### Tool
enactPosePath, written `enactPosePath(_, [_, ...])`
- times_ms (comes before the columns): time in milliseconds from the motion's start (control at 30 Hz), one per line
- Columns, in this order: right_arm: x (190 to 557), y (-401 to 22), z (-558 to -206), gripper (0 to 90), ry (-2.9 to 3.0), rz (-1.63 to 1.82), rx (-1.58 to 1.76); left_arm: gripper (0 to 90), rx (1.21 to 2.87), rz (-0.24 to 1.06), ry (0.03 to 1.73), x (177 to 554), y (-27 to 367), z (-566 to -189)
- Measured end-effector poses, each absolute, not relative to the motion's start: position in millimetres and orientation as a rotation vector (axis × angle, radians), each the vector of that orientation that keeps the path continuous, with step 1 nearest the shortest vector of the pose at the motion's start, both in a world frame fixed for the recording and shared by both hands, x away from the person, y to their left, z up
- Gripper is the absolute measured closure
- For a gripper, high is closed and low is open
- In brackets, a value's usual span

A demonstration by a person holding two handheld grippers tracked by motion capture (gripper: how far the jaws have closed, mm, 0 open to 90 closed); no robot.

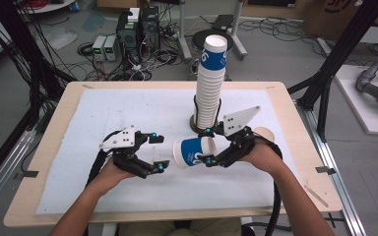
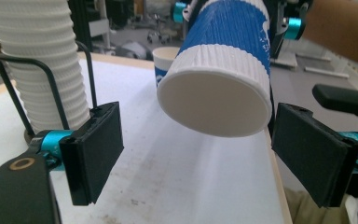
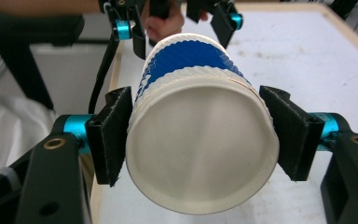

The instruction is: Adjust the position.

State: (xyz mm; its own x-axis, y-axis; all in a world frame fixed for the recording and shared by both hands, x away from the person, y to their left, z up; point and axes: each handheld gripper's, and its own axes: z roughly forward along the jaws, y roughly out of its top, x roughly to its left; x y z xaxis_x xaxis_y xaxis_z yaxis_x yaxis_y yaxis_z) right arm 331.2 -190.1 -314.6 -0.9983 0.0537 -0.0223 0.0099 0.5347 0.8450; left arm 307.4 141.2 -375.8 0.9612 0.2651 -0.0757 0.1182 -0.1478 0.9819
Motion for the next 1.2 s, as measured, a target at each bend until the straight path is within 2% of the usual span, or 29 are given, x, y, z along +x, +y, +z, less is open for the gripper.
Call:
enactPosePath(600, [326,-209,-346,29.9,2.534,1.837,0.186,15.8,1.636,0.097,0.236,305,134,-380])
enactPosePath(867, [326,-207,-351,30.0,2.515,1.895,0.187,15.5,1.627,0.107,0.177,304,127,-381])
enactPosePath(1200, [326,-204,-353,30.0,2.503,1.955,0.182,14.7,1.608,0.095,0.181,305,119,-381])
